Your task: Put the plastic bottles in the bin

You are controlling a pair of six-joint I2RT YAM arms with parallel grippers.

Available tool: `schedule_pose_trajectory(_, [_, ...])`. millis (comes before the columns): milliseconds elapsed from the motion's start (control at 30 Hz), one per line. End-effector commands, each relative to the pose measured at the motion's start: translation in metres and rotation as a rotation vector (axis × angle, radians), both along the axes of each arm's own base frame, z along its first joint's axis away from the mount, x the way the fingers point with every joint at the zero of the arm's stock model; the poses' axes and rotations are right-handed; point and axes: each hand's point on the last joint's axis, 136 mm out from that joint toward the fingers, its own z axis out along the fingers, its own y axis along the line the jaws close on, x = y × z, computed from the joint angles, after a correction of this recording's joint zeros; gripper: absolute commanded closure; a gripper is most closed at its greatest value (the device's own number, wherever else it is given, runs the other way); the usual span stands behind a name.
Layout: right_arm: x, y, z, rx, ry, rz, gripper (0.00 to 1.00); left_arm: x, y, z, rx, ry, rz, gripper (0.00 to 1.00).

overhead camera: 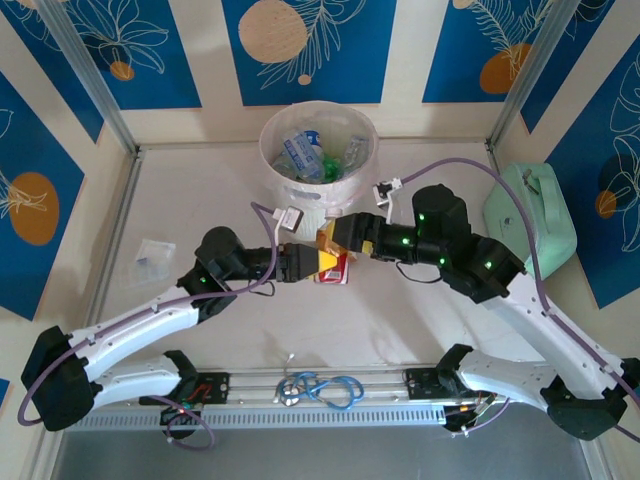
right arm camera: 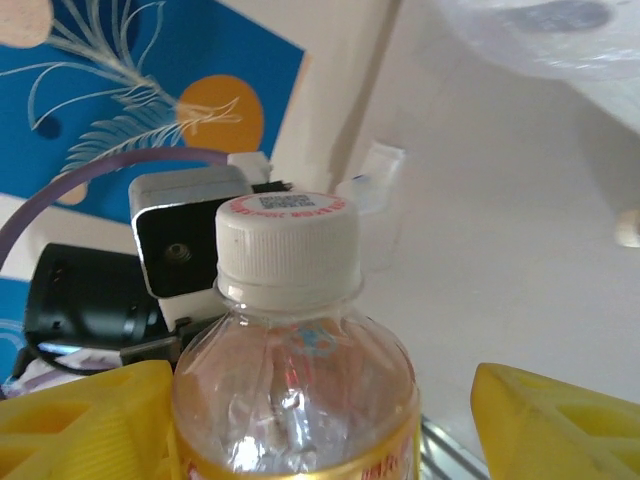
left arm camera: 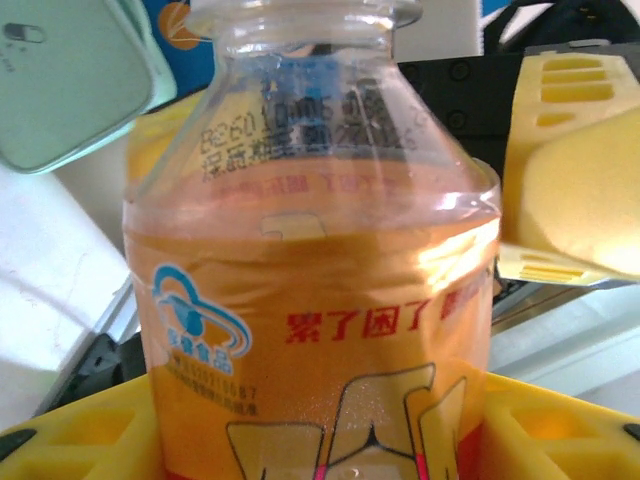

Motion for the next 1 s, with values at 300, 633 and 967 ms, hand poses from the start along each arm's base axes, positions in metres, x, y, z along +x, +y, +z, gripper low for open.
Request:
schedule_pose_trajectory(300, [-0.012,0.021,0.017,0.094,-0.035,0.128,0.42,-0.001,0.006,0.03,-0.137,-0.048,-0.034,0.43])
schedule_pose_trajectory(633, [0.003,0.007,0.025,0.041,-0.059,0.018,0.51,0.014,0.016,0.011,-0.059,-0.018,0.055,0.0])
schedule_pose_trajectory(967, [0.087,-0.029,0.059,-0.178,-0.104,-0.242,0.53,0.053,0.112,-0.004,0.301,-0.052,0.54,0.0])
